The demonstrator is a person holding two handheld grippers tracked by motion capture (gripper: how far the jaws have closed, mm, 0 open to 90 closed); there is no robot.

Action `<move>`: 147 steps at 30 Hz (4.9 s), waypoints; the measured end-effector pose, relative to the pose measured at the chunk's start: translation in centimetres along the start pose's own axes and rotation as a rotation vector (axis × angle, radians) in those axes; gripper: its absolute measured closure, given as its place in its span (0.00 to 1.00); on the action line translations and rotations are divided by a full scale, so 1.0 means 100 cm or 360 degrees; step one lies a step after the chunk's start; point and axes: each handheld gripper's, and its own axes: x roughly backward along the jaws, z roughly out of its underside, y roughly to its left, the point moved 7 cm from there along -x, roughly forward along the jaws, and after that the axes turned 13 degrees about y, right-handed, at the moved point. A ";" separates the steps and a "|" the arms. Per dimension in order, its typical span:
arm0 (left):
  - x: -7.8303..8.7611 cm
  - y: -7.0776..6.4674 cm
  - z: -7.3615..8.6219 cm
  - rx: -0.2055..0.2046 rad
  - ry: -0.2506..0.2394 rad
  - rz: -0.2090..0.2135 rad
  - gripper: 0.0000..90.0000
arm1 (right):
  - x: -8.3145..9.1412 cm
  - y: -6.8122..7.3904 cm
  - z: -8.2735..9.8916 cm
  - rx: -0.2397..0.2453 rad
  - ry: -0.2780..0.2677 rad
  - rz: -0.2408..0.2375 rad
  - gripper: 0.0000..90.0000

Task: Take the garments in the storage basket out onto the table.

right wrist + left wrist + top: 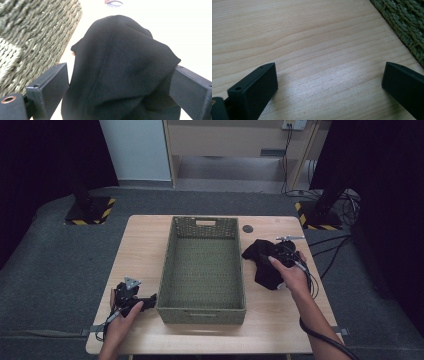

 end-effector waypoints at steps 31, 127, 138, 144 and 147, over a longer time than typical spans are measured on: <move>0.000 0.000 0.000 0.0000 0.0000 0.0000 0.00 | 0.044 0.022 0.012 0.0101 -0.0086 -0.0055 0.03; 0.000 0.000 0.000 0.0000 0.0000 0.0000 0.00 | -0.002 0.062 0.145 0.0293 0.0117 -0.0142 0.03; 0.000 0.000 0.000 0.0000 0.0000 0.0000 0.00 | -0.010 0.062 0.144 0.0315 0.0007 -0.0060 0.00; 0.000 0.000 0.000 0.0005 -0.0001 -0.0004 0.00 | -0.010 0.062 0.145 0.0317 -0.0014 -0.0064 0.00; 0.000 0.000 0.000 0.0005 -0.0001 -0.0003 0.00 | -0.010 0.062 0.145 0.0317 -0.0015 -0.0063 0.00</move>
